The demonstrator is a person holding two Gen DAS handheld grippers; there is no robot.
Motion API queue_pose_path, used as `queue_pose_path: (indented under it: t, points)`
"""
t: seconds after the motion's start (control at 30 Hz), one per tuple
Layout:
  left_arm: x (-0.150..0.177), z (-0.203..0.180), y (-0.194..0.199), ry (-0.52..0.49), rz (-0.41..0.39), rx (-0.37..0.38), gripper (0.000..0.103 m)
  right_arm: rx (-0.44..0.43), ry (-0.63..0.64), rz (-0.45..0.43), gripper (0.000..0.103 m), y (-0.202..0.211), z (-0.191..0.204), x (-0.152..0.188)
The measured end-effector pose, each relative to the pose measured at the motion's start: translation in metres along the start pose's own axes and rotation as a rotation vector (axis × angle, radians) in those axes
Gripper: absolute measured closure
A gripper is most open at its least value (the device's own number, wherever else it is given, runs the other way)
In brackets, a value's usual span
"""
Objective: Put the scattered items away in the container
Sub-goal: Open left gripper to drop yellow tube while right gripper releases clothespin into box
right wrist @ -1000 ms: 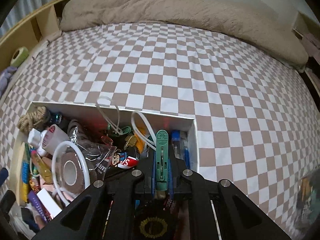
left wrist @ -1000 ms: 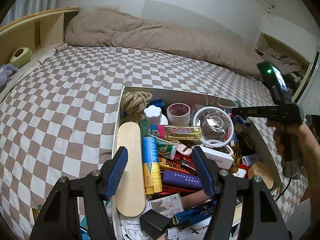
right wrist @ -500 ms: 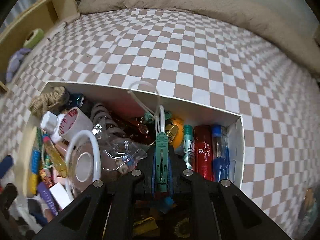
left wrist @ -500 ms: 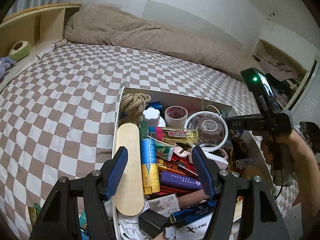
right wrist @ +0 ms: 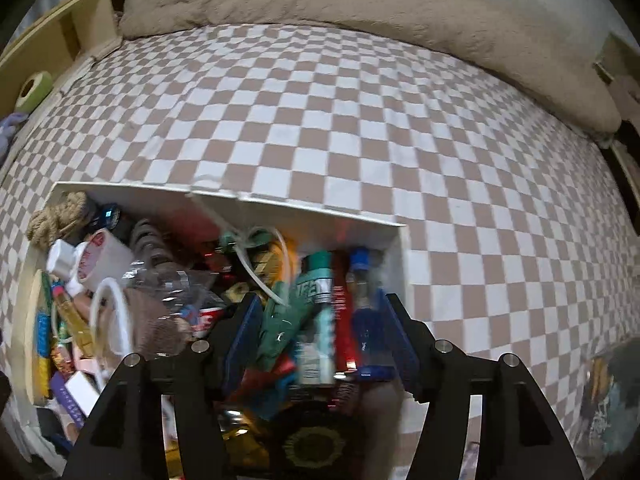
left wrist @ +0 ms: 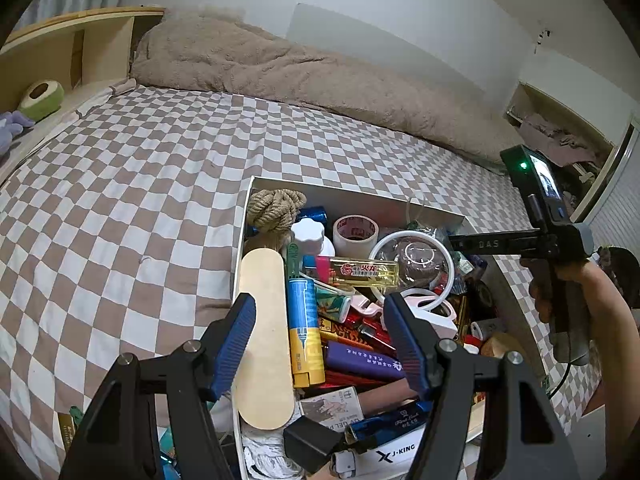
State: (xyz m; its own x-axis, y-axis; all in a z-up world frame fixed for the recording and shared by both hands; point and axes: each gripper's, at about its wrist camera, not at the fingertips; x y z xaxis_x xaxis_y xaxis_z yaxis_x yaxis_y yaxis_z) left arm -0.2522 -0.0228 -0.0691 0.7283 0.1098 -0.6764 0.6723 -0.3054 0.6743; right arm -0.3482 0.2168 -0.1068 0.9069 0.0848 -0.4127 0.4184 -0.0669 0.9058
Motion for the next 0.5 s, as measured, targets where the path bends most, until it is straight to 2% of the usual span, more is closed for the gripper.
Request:
queue_pose_path:
  t: [0.07,0.2,0.43,0.5]
  points:
    - [0.0,0.0,0.0,-0.001,0.0,0.0,0.037,-0.02,-0.011,-0.004,0.042,0.003,-0.003,0.001]
    - [0.001,0.0,0.0,-0.005,0.002,0.002,0.037,0.008,0.015,-0.021,0.041,0.009,-0.001,0.0]
    - [0.0,-0.001,-0.001,-0.006,0.005,0.002,0.037,-0.05,-0.011,-0.063,0.042,0.026,-0.024,0.001]
    - [0.0,0.0,-0.001,-0.006,0.006,0.001,0.037,-0.07,-0.026,-0.087,0.046,0.035,-0.025,0.006]
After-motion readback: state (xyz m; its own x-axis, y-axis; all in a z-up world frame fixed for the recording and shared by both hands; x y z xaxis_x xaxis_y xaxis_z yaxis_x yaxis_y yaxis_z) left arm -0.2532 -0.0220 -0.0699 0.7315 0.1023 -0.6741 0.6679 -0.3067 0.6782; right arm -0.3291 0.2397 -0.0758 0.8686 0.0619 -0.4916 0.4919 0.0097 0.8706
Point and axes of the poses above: each gripper's, at about its wrist camera, not at the fingertips, and y roughly against the way its jaws point, z to its left, x to its underside, and after that the axes turned 1 degree about y, right-handed
